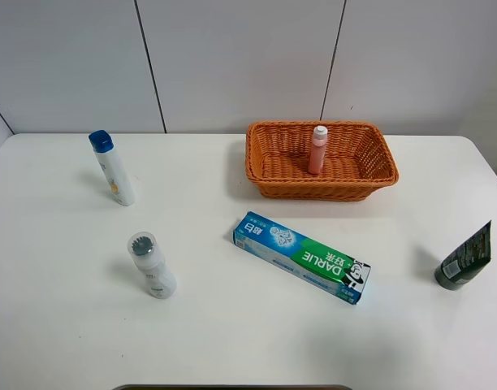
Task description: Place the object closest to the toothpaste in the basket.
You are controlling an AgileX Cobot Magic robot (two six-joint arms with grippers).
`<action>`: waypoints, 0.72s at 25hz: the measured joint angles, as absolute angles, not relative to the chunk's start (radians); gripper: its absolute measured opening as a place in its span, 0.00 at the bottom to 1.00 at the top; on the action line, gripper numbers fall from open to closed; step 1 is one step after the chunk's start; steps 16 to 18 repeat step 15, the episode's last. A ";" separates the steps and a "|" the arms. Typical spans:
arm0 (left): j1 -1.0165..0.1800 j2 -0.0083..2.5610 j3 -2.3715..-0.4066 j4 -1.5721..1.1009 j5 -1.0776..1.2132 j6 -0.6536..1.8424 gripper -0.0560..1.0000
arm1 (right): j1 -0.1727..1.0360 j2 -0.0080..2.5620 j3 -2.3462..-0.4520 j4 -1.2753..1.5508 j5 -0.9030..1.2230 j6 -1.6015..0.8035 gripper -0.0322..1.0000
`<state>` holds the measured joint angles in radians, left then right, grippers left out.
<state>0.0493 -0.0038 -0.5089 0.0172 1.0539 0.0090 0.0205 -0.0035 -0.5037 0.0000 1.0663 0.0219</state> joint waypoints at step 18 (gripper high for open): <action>0.049 -0.004 -0.509 0.017 1.054 0.009 0.94 | 0.021 -0.004 -0.504 0.000 1.066 0.021 0.99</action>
